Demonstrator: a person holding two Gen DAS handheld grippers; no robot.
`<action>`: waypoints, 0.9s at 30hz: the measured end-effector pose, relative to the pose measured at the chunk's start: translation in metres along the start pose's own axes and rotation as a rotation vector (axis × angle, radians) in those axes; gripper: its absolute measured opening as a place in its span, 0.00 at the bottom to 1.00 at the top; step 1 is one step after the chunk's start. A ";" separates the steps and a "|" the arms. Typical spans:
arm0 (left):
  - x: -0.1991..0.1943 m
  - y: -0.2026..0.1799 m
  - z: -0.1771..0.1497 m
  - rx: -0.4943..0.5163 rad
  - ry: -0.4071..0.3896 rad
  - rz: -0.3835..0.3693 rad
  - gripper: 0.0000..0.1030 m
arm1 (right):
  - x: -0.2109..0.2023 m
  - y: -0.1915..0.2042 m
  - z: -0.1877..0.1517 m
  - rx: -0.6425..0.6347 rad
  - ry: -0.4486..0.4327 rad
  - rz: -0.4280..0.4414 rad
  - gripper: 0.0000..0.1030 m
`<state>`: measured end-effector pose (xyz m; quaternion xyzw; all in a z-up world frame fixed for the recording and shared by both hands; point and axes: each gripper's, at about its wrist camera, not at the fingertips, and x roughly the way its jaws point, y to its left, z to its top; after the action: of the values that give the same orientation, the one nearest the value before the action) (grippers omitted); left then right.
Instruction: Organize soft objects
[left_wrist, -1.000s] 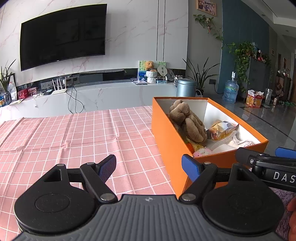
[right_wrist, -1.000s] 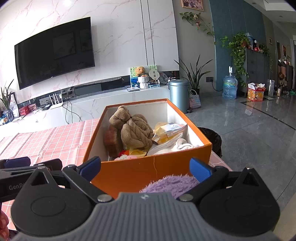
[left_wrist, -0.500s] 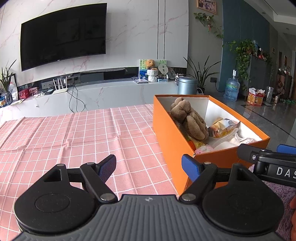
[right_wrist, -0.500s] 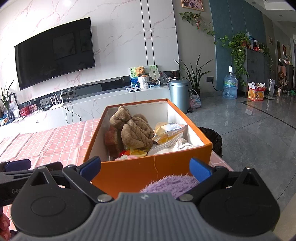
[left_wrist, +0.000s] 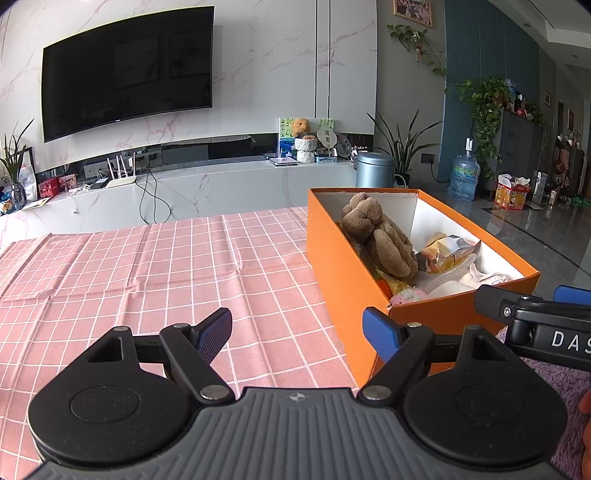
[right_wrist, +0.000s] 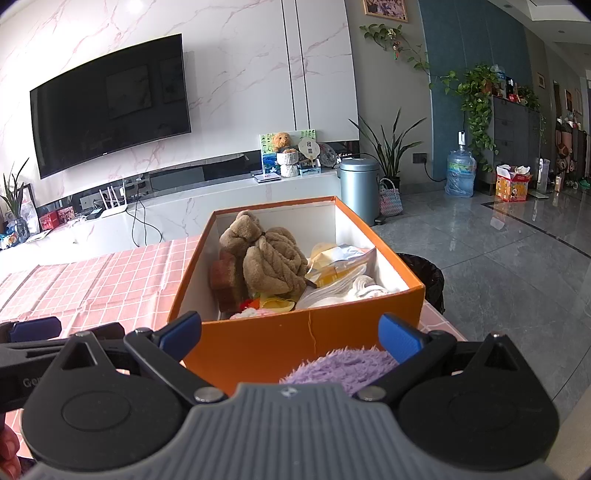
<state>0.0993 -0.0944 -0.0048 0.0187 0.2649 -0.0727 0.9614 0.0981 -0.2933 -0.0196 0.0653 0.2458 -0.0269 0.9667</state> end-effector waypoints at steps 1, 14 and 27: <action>0.000 0.000 0.000 0.000 0.000 -0.001 0.91 | 0.000 0.000 0.000 0.000 0.000 0.000 0.97; 0.000 0.000 -0.001 0.005 0.003 0.008 0.91 | 0.000 0.000 0.000 0.001 -0.001 0.001 0.97; 0.000 0.000 -0.002 0.007 0.004 0.010 0.91 | 0.000 0.000 0.000 0.001 0.000 0.000 0.97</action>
<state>0.0980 -0.0945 -0.0068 0.0234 0.2663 -0.0689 0.9611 0.0977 -0.2932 -0.0194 0.0656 0.2458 -0.0269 0.9667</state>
